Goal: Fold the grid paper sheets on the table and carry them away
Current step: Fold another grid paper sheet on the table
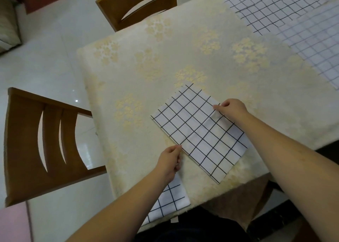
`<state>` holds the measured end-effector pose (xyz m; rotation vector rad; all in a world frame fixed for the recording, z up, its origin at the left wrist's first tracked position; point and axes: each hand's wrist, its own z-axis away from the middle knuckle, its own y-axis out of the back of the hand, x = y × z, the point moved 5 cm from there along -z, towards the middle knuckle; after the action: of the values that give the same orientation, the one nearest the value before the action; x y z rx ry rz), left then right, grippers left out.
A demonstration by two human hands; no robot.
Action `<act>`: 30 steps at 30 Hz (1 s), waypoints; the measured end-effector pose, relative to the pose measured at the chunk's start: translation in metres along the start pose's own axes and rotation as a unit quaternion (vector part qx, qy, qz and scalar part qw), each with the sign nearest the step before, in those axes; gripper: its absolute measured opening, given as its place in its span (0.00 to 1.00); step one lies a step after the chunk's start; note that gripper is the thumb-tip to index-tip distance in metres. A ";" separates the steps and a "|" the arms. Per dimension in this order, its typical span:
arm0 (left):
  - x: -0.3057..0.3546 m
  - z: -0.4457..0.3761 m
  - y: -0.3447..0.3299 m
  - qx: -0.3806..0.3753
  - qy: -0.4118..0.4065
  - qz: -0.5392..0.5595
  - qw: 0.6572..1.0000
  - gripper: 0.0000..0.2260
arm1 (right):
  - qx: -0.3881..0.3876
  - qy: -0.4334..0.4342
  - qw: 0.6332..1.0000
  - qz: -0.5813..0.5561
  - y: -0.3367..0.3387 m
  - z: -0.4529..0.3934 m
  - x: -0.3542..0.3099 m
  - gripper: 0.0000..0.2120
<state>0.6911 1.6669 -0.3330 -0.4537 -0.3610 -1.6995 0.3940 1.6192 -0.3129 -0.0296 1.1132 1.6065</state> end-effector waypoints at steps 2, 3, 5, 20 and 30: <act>0.001 0.000 0.000 -0.001 -0.006 -0.006 1.000 0.07 | -0.011 -0.001 0.999 -0.031 0.003 0.002 0.002 0.15; 0.001 -0.001 0.000 -0.001 -0.009 -0.009 1.000 0.07 | -0.015 -0.004 0.999 -0.041 0.004 0.003 0.003 0.16; 0.002 -0.001 0.000 0.001 -0.012 -0.010 1.000 0.06 | -0.018 -0.011 0.998 -0.063 0.006 0.004 0.006 0.18; 0.042 0.023 0.005 -0.004 -0.109 0.003 0.994 0.04 | -0.015 0.021 0.994 -0.102 0.012 0.015 0.017 0.16; 0.115 0.085 -0.006 -0.075 -0.208 -0.068 0.973 0.05 | -0.062 -0.029 0.984 -0.164 -0.003 0.030 0.016 0.30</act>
<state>0.6765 1.6094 -0.2027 -0.9197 -0.5798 -1.7666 0.4058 1.6503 -0.3068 -0.2351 0.9087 1.3696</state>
